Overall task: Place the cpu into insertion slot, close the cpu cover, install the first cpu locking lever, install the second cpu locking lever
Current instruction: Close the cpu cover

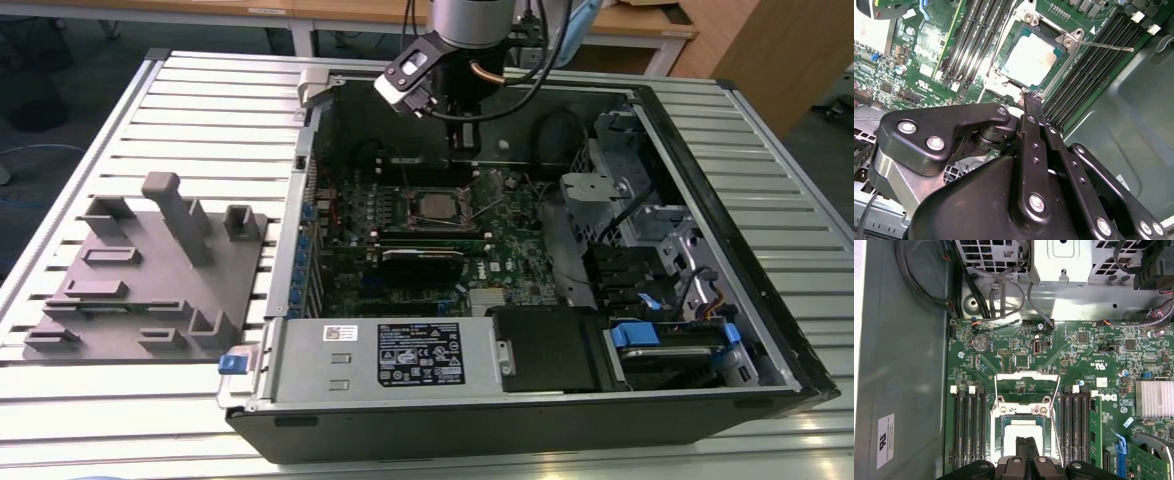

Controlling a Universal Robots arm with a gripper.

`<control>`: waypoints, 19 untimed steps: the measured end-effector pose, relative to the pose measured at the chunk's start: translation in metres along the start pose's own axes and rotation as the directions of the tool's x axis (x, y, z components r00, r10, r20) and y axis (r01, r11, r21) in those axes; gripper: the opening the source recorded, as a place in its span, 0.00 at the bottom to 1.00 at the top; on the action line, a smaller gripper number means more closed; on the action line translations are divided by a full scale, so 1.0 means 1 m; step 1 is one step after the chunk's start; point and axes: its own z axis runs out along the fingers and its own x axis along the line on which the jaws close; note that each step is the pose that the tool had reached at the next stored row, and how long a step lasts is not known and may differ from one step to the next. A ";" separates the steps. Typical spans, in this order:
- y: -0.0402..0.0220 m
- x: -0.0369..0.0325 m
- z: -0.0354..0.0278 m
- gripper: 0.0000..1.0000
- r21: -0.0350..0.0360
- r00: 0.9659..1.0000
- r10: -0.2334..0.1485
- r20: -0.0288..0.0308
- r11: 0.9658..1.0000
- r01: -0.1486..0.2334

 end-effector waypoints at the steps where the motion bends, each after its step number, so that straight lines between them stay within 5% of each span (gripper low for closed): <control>1: 0.0002 0.0000 0.0001 0.10 0.000 1.000 0.000 0.000 1.000 0.000; 19: 0.0021 0.0002 0.0017 0.10 0.000 1.000 0.000 0.000 1.000 0.000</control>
